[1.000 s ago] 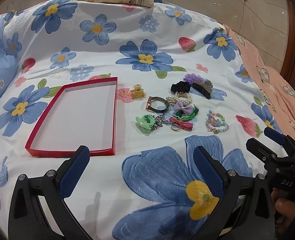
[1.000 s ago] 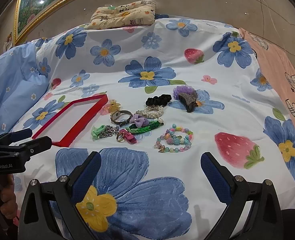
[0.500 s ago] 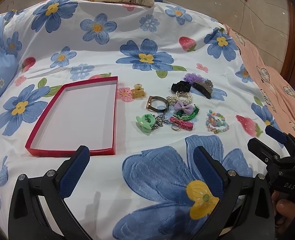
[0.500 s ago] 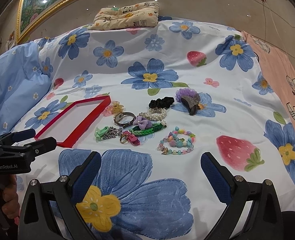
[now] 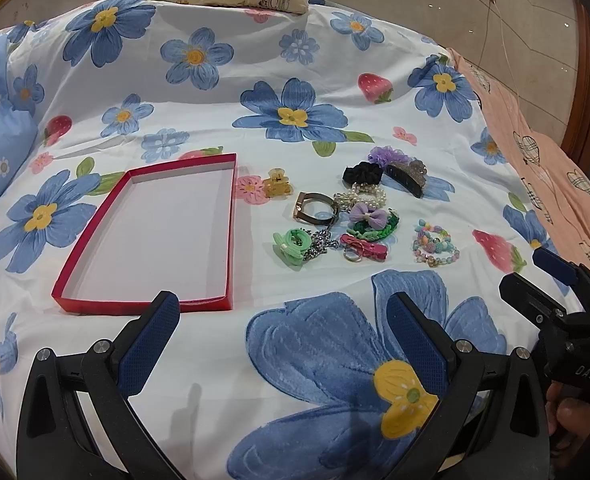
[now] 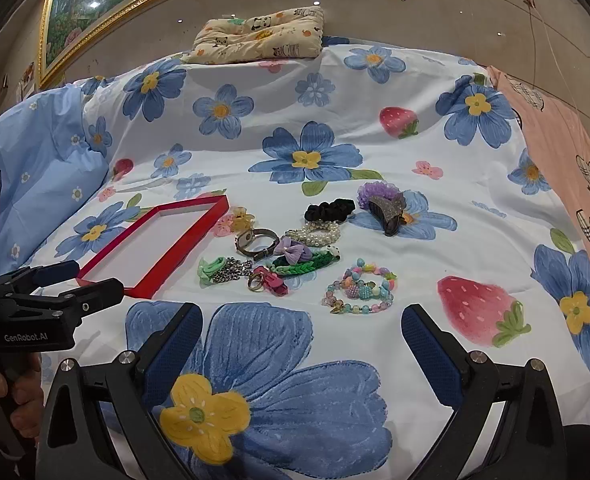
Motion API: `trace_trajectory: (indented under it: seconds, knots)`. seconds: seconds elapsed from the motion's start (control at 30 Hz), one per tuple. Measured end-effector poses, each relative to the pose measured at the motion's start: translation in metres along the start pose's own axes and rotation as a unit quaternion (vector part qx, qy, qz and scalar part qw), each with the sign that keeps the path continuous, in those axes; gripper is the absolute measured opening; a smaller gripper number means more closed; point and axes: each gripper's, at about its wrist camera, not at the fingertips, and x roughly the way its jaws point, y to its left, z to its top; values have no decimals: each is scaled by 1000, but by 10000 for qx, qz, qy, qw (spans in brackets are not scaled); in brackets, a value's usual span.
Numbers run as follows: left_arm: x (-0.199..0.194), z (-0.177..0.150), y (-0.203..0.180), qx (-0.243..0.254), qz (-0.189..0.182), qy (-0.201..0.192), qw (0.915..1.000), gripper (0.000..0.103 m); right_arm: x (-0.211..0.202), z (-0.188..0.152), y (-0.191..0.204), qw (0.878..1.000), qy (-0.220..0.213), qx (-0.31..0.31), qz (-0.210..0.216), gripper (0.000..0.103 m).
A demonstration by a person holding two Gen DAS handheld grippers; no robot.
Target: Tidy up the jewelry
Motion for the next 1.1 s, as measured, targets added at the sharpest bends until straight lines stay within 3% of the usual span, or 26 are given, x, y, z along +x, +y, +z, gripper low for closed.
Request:
trace_trajectory:
  seconds: [1.1]
  knots:
    - [7,1,1,-52,-62,96,9999,103,11,4,-10,9997,134,185,68,101]
